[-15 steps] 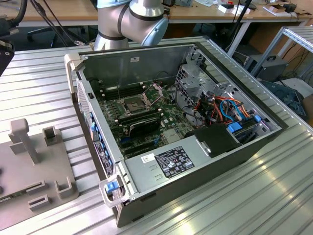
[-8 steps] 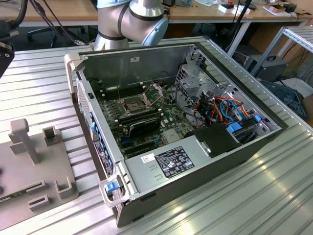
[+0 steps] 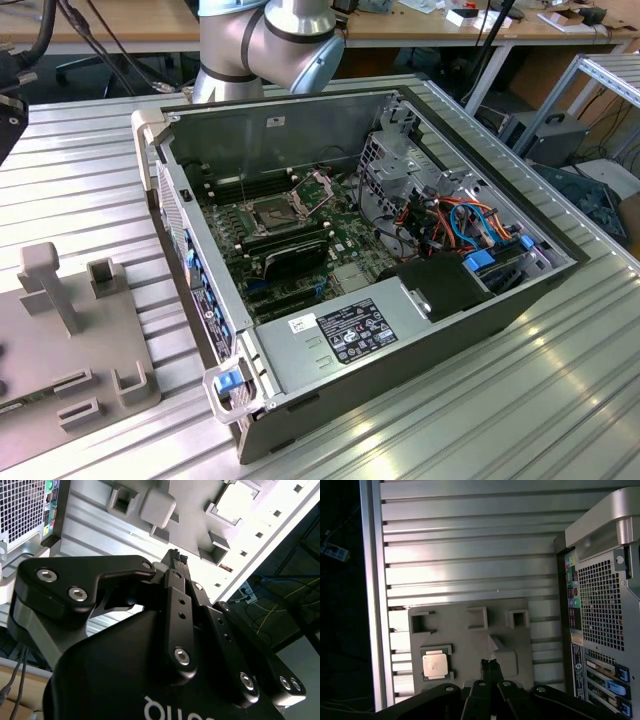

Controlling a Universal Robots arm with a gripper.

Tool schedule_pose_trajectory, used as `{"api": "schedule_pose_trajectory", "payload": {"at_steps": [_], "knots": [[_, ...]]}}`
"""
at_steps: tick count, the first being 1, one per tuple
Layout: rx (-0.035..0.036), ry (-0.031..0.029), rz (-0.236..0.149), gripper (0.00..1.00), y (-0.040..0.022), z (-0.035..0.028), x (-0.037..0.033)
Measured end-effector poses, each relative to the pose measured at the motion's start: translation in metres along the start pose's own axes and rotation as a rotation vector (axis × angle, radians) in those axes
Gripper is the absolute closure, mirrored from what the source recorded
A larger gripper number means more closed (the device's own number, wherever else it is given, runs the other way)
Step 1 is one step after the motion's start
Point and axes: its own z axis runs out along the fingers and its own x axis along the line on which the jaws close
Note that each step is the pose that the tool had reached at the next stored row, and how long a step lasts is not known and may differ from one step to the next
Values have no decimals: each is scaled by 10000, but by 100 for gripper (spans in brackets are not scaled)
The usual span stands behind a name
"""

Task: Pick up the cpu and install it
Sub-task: 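Reach for the cpu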

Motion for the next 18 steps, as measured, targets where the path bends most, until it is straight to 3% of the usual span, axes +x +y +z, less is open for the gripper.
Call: {"api": "schedule_pose_trajectory", "payload": {"at_steps": [18], "knots": [[1, 1, 2, 89, -9, 75, 32]]}}
